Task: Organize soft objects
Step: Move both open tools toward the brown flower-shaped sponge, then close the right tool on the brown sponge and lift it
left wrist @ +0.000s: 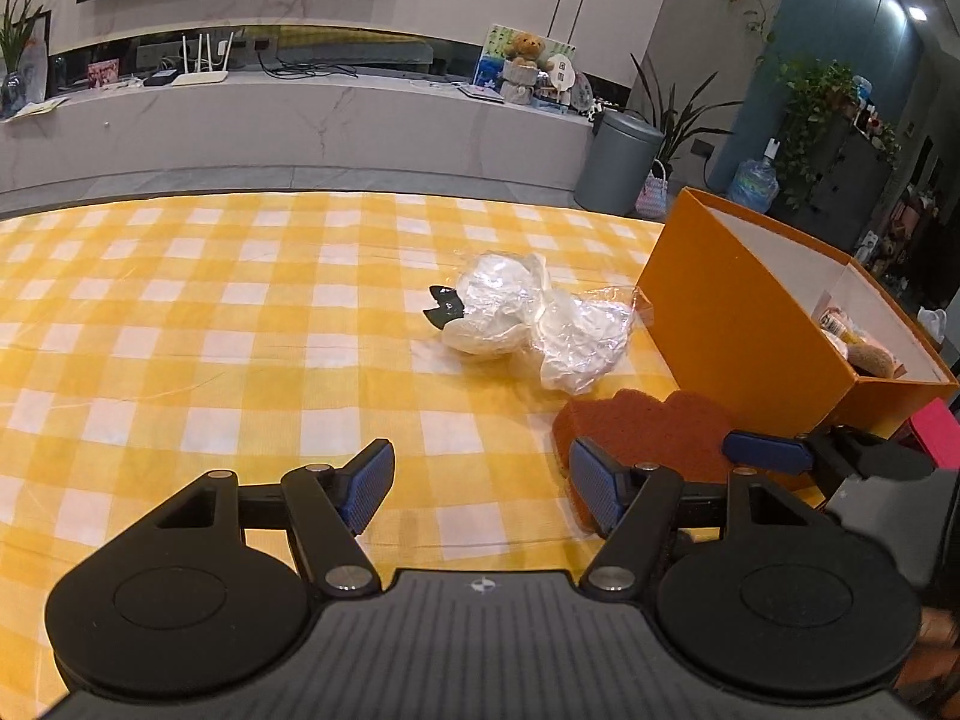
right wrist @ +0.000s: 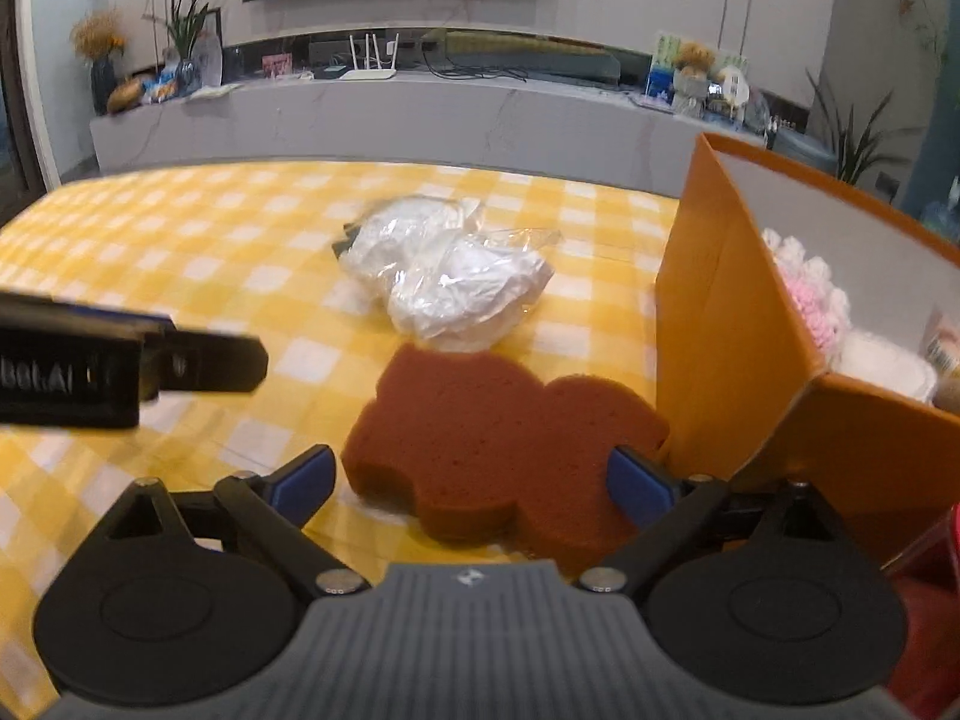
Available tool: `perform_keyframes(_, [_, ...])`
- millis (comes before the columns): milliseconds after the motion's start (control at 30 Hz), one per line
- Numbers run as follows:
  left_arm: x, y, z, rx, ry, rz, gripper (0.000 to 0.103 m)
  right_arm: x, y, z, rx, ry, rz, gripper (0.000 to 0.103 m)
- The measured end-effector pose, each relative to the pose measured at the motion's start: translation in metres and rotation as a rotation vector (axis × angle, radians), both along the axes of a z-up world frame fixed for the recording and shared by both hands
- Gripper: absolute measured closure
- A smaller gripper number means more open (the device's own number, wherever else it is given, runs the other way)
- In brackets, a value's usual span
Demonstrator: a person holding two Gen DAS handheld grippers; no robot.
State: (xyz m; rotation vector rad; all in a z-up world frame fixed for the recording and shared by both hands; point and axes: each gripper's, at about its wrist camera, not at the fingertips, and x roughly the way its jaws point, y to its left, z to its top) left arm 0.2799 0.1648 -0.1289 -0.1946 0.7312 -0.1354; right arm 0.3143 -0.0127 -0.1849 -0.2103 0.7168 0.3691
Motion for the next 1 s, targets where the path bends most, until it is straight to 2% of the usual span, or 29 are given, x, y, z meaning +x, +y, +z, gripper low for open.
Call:
perform_keyframes(100, [0.001, 0.000, -0.001, -0.004, 0.013, 0.002, 0.024, -0.003, 0.002, -0.006, -0.015, -0.023, -0.003, 0.006])
perform_keyframes(133, [0.002, 0.000, -0.002, -0.002, 0.016, 0.001, 0.024, -0.003, 0.000, -0.006, -0.005, -0.028, -0.011, 0.009])
perform_keyframes(200, [0.002, -0.001, -0.003, 0.004, 0.020, -0.003, 0.024, -0.004, -0.002, -0.006, 0.007, -0.041, -0.030, 0.017])
perform_keyframes(267, [0.002, -0.003, -0.004, 0.007, 0.021, -0.007, 0.024, -0.007, 0.000, -0.005, -0.035, -0.064, -0.027, 0.039])
perform_keyframes(400, [0.001, -0.005, -0.003, 0.010, 0.015, -0.014, 0.024, -0.009, -0.002, -0.002, -0.060, -0.075, 0.014, 0.046])
perform_keyframes(467, [0.000, -0.005, -0.003, 0.011, 0.012, -0.018, 0.024, -0.012, -0.001, 0.001, -0.064, -0.075, 0.030, 0.058])
perform_keyframes(533, [-0.001, -0.006, -0.002, 0.012, 0.010, -0.025, 0.024, -0.017, 0.002, 0.006, -0.062, -0.063, 0.034, 0.061])
perform_keyframes(633, [-0.002, -0.008, 0.000, 0.017, 0.009, -0.038, 0.024, -0.025, 0.004, 0.012, 0.007, -0.008, 0.049, 0.061])
perform_keyframes(733, [-0.005, -0.008, 0.000, 0.005, 0.021, -0.052, 0.024, -0.032, 0.005, 0.016, 0.035, -0.002, 0.074, 0.058])
perform_keyframes(800, [-0.007, -0.008, -0.001, -0.006, 0.033, -0.060, 0.024, -0.033, -0.001, 0.017, 0.059, 0.016, 0.061, 0.047])
perform_keyframes(833, [-0.007, -0.009, -0.002, -0.011, 0.039, -0.066, 0.024, -0.034, -0.006, 0.018, 0.065, 0.014, 0.040, 0.041])
perform_keyframes(1000, [-0.006, -0.013, -0.005, -0.087, 0.067, -0.125, 0.031, -0.033, -0.026, 0.009, 0.028, 0.027, -0.014, 0.041])
